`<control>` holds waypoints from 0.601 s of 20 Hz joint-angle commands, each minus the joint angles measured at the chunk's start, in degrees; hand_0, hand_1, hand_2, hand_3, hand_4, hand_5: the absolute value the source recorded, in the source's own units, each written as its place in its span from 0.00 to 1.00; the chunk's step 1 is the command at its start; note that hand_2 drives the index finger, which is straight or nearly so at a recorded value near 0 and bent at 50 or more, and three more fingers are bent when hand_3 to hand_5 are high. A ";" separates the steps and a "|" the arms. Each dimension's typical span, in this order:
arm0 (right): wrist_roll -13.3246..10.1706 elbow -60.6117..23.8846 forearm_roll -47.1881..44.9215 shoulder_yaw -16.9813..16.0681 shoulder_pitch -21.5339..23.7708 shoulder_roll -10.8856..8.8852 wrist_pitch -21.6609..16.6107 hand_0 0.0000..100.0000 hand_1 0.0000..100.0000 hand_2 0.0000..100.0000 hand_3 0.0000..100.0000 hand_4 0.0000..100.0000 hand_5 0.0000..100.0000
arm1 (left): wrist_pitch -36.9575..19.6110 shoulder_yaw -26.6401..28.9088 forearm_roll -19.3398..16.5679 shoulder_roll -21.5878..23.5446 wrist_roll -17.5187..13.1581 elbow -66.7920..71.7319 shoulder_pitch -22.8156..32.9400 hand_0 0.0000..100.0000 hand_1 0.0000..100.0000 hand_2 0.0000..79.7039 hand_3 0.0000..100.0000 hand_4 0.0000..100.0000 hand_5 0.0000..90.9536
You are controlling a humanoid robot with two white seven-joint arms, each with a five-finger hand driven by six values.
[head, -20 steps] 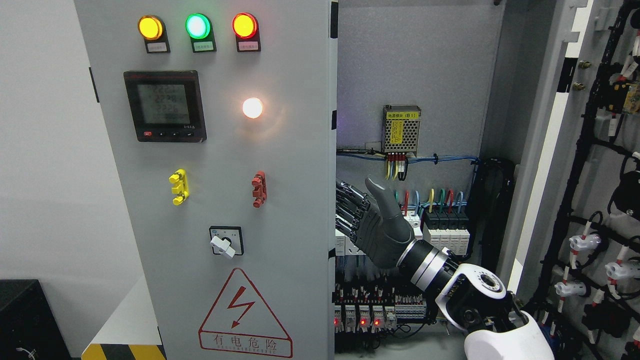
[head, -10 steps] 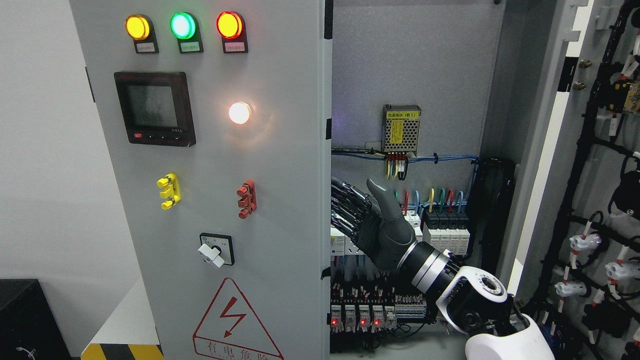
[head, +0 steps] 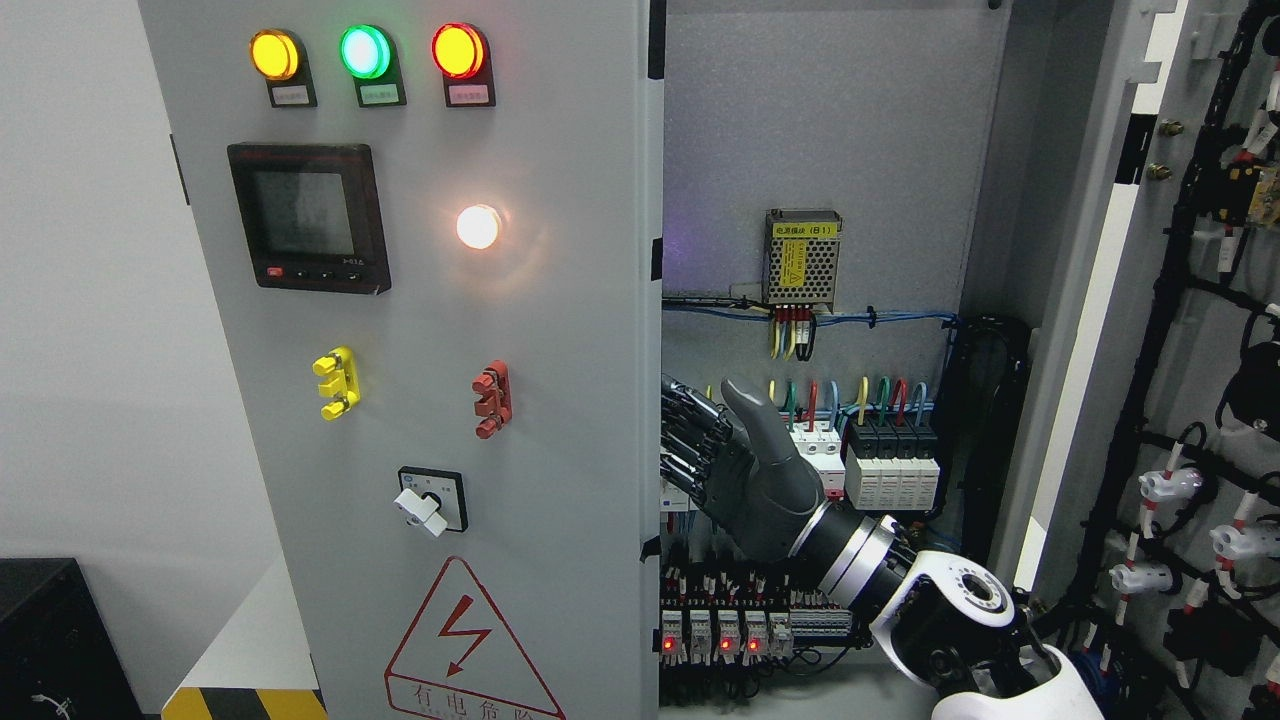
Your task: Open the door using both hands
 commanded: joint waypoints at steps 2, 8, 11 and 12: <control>0.98 -3.84 -0.02 3.07 0.35 -0.46 0.17 0.07 0.14 0.00 0.00 0.00 0.00 | -0.01 0.00 -0.02 0.00 0.00 -1.23 0.53 0.12 0.56 0.00 0.00 0.00 0.00; 0.98 -3.93 -4.06 4.13 0.35 -0.37 0.53 0.07 0.14 0.00 0.00 0.00 0.00 | -0.01 0.00 -0.02 0.00 0.00 -1.23 0.53 0.12 0.56 0.00 0.00 0.00 0.00; 0.98 -4.11 -4.06 4.83 0.35 -0.37 0.53 0.07 0.14 0.00 0.00 0.00 0.00 | -0.01 0.00 -0.02 0.00 0.00 -1.23 0.53 0.12 0.56 0.00 0.00 0.00 0.00; 0.98 -4.46 -4.15 4.92 0.35 -0.37 0.61 0.07 0.14 0.00 0.00 0.00 0.00 | 0.07 0.00 -0.02 0.00 0.00 -1.23 0.53 0.12 0.56 0.00 0.00 0.00 0.00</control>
